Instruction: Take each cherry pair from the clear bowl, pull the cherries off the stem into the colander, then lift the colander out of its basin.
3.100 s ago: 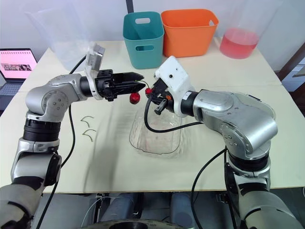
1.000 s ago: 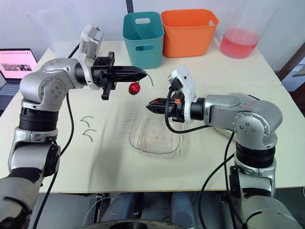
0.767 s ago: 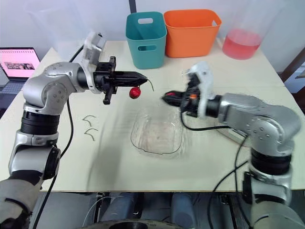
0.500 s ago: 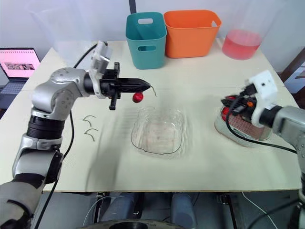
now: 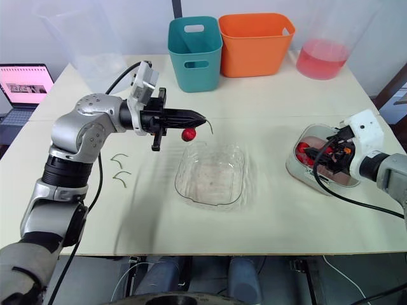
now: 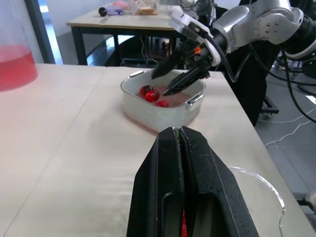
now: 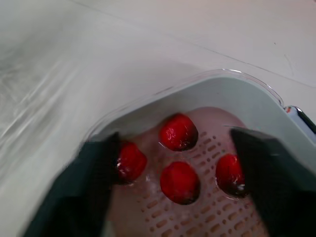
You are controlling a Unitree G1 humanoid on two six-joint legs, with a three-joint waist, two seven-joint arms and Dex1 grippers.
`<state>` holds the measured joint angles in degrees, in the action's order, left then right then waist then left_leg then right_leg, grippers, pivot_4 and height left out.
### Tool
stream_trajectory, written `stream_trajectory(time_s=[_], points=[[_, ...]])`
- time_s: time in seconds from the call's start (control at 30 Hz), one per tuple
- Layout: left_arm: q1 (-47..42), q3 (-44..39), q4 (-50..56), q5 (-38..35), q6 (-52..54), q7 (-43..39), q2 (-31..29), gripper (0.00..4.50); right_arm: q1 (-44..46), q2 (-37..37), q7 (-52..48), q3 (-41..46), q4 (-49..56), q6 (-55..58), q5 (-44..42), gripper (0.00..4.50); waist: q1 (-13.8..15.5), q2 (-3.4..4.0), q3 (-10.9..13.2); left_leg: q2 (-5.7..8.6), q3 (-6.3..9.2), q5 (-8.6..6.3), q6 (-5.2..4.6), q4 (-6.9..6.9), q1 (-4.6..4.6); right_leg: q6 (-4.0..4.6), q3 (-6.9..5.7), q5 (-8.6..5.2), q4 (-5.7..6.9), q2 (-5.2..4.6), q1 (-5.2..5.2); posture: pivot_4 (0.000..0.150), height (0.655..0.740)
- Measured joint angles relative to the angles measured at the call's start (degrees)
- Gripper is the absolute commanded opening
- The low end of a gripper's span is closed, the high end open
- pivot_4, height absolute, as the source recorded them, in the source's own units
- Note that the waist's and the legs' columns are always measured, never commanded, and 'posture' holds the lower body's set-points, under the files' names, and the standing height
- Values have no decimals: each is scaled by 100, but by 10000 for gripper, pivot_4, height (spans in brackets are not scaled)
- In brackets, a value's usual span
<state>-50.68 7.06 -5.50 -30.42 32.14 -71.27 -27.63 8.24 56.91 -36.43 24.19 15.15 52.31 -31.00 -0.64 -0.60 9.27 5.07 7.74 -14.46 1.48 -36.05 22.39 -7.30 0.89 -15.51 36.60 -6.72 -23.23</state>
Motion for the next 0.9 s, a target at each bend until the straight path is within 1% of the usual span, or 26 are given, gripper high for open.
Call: stream_trajectory(time_s=[0.13,0.23,0.27,0.3,0.4,0.47,0.53,0.6,0.73,0.9], points=[[-2,-4,-4,-4,2,9,-39,0,268,13,-43,42,-35,120,-104,41822,-13,0,0,-1,2,0,0,1,0,0,-2,0,0,2,0,1500,7400],[-14,-60,-18,-33,38,38,-53,0,816,-105,-48,85,62,449,-526,41822,-38,0,0,-3,2,0,1,2,-1,0,-1,0,0,3,-2,1500,7400],[-31,-137,-38,-68,102,48,-56,0,1110,-264,-40,90,190,632,-808,43502,-53,0,0,-4,4,0,1,2,-1,0,-1,0,-1,7,-2,1500,7400],[-70,-173,-57,-111,147,53,-65,0,1330,-418,-24,57,374,795,-1095,43502,-53,0,0,-6,7,1,1,3,-1,0,-3,0,0,7,-3,1500,7400],[-241,-341,-44,-292,331,81,-71,0,2103,-1229,191,-285,886,1357,-2150,43502,-42,-1,1,-8,15,4,8,3,1,0,-5,0,-1,7,-2,1500,7400],[-314,-431,-11,-403,448,118,-85,0,2348,-1670,419,-506,1026,1635,-2663,43502,-10,-1,1,-3,21,9,16,2,4,0,-7,0,-5,3,0,1500,7400],[-320,-531,14,-498,556,164,-98,0,2456,-2138,685,-756,1075,1747,-2955,43502,14,-2,1,2,25,11,19,-2,6,0,-7,0,-8,-3,3,1500,7400],[-325,-575,72,-533,645,212,-91,0,2459,-2521,894,-1098,1118,1772,-3100,43502,9,-2,1,7,25,11,20,-2,8,0,-6,0,-8,-7,3,1500,7400],[-311,-575,253,-594,745,284,-73,0,2481,-3221,1215,-1622,1122,1504,-3035,43502,-27,-1,0,4,25,12,20,0,7,0,-4,0,-3,-3,-5,1500,7400],[-287,-574,384,-644,779,312,-78,0,2619,-3639,1435,-2000,942,1092,-2701,43502,-53,0,0,4,22,12,21,1,6,0,-3,0,18,-2,-18,1500,7400]])
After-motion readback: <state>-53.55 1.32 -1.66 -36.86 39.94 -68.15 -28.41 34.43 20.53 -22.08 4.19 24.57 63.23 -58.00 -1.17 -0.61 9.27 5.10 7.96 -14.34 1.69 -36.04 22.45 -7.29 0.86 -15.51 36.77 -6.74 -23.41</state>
